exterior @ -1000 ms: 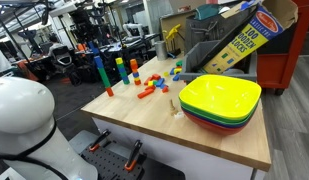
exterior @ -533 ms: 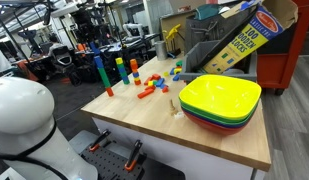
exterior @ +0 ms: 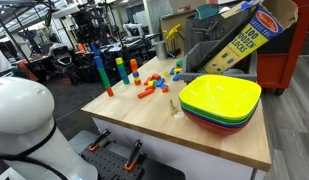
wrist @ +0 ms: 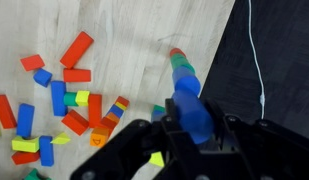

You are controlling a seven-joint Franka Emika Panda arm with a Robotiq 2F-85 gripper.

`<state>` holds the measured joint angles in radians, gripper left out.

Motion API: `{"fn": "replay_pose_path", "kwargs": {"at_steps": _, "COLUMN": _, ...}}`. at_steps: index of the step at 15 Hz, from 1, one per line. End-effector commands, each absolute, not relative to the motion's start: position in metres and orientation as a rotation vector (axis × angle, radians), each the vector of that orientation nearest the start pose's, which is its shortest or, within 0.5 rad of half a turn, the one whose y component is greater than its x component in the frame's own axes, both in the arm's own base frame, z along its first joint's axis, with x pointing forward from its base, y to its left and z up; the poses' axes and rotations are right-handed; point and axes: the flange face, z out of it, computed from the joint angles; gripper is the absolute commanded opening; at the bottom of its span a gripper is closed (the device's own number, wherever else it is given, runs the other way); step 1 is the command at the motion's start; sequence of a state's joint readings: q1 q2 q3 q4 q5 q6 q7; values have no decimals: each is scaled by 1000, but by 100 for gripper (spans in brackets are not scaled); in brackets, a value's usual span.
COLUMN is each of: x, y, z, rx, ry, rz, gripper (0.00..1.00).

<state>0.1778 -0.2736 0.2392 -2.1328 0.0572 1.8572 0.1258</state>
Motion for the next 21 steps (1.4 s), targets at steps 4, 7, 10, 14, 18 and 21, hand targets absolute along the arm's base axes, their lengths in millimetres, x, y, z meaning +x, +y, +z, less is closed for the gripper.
{"fn": "replay_pose_path", "kwargs": {"at_steps": 4, "x": 430, "y": 199, "z": 521, "rx": -3143, "ry": -375, "rz": 39, "gripper": 8}}
{"fn": "replay_pose_path", "kwargs": {"at_steps": 7, "x": 430, "y": 198, "z": 519, "rx": -3143, "ry": -370, "rz": 43, "gripper": 8}}
{"fn": "replay_pose_path", "kwargs": {"at_steps": 10, "x": 430, "y": 197, "z": 518, "rx": -3144, "ry": -365, "rz": 50, "gripper": 8}}
{"fn": "replay_pose_path", "kwargs": {"at_steps": 14, "x": 430, "y": 196, "z": 516, "rx": -3145, "ry": -362, "rz": 57, "gripper": 8}}
{"fn": "replay_pose_path", "kwargs": {"at_steps": 18, "x": 429, "y": 196, "z": 516, "rx": -3144, "ry": -360, "rz": 64, "gripper": 8}}
{"fn": "replay_pose_path", "kwargs": {"at_steps": 21, "x": 429, "y": 196, "z": 515, "rx": -3145, "ry": -362, "rz": 69, "gripper": 8}}
